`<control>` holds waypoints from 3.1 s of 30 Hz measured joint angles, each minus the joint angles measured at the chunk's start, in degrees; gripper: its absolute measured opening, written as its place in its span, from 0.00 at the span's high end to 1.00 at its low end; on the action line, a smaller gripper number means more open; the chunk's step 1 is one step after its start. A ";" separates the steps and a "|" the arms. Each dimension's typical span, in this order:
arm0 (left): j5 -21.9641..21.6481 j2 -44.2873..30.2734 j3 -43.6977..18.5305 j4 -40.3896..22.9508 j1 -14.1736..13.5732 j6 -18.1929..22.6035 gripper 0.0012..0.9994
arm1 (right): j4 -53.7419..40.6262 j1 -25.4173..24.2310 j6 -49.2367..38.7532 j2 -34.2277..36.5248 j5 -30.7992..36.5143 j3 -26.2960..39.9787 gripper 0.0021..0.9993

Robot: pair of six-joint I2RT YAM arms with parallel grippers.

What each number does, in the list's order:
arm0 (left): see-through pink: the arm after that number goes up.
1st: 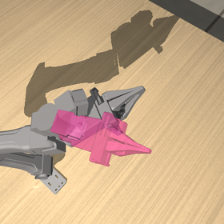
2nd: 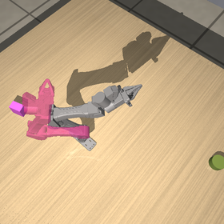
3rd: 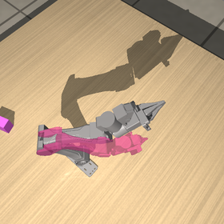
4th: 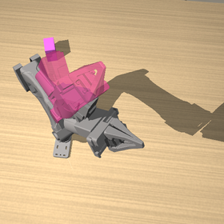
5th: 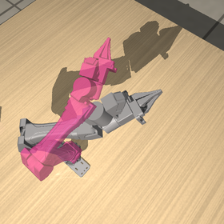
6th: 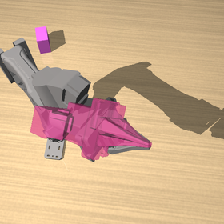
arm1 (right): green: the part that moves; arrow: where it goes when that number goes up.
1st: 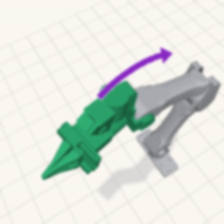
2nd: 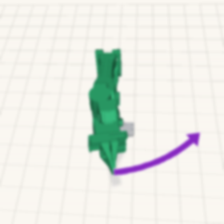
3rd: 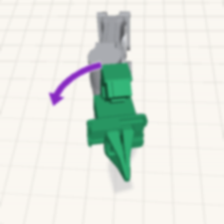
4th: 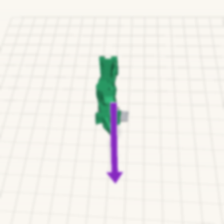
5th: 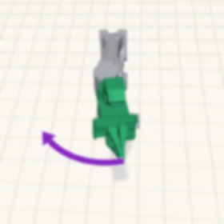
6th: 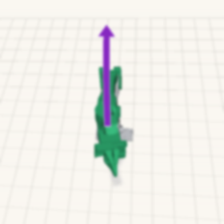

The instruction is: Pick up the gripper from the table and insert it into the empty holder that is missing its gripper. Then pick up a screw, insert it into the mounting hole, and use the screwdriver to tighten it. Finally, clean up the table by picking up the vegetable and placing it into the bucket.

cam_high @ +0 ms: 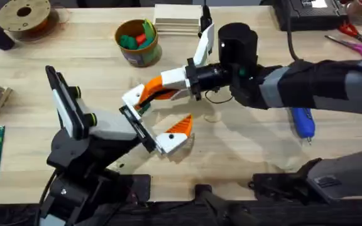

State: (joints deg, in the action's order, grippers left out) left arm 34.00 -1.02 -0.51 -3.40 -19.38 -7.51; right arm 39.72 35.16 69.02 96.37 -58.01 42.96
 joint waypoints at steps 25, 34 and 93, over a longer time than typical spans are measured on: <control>5.29 0.70 0.00 -0.04 -1.07 2.12 0.01 | 0.14 -2.74 -2.64 1.36 -7.41 -0.39 0.35; 10.15 0.70 0.00 -0.24 -2.34 2.14 0.01 | 0.71 -4.87 -2.81 1.36 -7.61 -0.37 0.19; 11.24 0.70 0.01 -0.28 -2.34 2.14 0.01 | -60.63 -3.06 -81.04 4.48 53.28 22.14 0.73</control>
State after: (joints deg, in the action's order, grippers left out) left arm 45.23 -0.32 -0.51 -3.68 -21.71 -5.37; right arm -20.91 32.10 -12.02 100.85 -4.73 65.10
